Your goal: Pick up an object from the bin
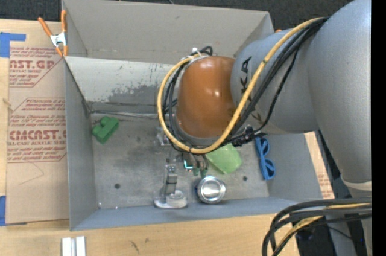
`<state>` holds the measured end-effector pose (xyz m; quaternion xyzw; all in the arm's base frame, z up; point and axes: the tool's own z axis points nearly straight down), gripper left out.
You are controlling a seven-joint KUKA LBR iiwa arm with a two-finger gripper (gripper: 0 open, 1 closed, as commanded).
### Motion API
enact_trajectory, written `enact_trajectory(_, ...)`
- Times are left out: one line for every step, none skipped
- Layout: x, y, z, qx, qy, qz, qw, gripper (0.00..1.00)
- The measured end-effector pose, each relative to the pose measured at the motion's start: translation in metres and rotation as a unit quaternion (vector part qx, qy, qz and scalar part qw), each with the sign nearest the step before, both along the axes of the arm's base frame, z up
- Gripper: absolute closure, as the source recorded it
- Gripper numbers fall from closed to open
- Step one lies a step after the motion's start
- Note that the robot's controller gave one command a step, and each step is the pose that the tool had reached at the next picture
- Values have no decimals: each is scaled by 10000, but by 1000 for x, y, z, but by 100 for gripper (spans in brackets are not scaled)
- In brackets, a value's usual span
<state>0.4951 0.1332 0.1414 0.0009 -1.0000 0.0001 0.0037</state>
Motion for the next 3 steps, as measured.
enact_trajectory(26,0,54,9,-67,-544,9985,0)
enact_trajectory(57,-92,45,-10,-52,176,9998,0)
enact_trajectory(-6,-87,24,-7,-18,-1405,9901,0)
